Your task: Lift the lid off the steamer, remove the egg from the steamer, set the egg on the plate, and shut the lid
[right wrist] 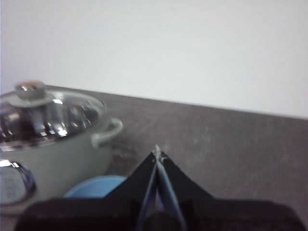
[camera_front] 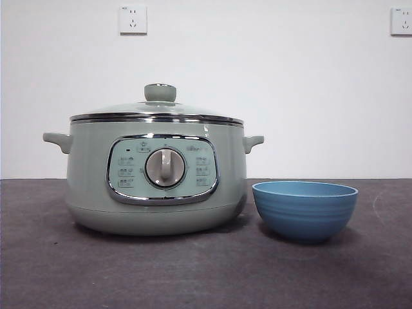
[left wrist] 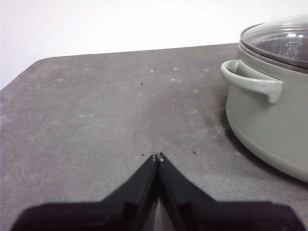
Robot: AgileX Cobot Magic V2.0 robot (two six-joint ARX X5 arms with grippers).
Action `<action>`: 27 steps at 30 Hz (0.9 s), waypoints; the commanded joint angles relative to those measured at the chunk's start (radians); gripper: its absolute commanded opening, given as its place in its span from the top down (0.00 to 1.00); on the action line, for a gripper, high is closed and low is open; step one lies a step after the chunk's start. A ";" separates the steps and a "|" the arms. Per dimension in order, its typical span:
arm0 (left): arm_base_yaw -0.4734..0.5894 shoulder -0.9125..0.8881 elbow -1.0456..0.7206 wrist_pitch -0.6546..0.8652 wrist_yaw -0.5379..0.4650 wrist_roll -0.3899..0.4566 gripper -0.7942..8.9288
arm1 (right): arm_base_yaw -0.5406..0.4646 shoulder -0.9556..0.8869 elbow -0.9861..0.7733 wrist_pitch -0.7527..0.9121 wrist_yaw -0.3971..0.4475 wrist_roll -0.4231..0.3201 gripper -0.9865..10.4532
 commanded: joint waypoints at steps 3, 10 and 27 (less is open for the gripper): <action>0.002 -0.002 -0.014 0.005 0.004 -0.006 0.92 | -0.008 -0.042 -0.106 0.033 0.035 0.039 0.92; 0.002 -0.002 -0.014 0.005 0.004 -0.006 0.92 | -0.014 -0.091 -0.207 0.016 0.085 0.083 0.92; 0.002 -0.002 -0.014 0.005 0.004 -0.006 0.92 | -0.014 -0.090 -0.207 -0.047 0.109 0.084 0.91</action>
